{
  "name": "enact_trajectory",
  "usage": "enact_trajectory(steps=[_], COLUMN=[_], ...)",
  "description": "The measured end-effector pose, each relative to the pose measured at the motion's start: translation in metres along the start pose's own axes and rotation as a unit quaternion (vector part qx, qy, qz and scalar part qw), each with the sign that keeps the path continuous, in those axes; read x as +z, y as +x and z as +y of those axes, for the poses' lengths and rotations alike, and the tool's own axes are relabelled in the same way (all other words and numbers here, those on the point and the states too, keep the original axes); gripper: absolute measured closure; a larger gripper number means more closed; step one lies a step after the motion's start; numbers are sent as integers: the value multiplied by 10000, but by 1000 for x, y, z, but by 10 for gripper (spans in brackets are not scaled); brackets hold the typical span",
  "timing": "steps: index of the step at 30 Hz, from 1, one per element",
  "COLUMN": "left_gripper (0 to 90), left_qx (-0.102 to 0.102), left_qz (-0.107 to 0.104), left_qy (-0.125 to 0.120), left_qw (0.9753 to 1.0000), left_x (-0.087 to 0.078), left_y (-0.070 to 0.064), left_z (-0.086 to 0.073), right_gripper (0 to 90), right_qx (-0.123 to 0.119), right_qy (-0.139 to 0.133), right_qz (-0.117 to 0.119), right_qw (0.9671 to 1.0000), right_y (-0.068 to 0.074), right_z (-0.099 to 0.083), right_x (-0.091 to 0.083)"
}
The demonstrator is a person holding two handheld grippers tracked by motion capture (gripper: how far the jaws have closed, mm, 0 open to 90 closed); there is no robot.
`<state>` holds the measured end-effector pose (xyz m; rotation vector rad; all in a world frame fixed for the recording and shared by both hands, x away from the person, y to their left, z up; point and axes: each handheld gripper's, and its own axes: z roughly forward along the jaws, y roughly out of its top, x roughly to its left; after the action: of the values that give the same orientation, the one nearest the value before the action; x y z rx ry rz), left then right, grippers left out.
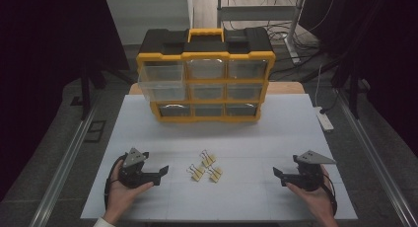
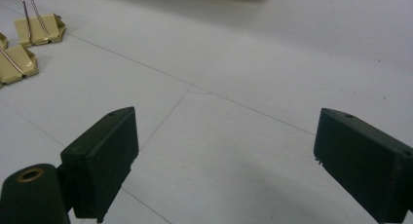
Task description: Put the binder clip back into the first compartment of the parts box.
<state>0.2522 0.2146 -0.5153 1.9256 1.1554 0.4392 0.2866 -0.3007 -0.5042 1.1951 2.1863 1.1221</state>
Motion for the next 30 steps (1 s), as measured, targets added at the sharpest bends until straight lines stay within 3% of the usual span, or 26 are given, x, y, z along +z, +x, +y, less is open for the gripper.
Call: enact_trajectory(steps=[30], left_gripper=[99], left_qx=[-2], left_qz=[-146], left_qy=[83], left_qw=[9999], left_x=[-5], left_y=[-7], left_z=[7], right_gripper=[106], right_qx=[31], right_qy=[-15], right_qz=[58], right_qw=[10000], right_y=[-1], right_z=[-2], right_x=[0])
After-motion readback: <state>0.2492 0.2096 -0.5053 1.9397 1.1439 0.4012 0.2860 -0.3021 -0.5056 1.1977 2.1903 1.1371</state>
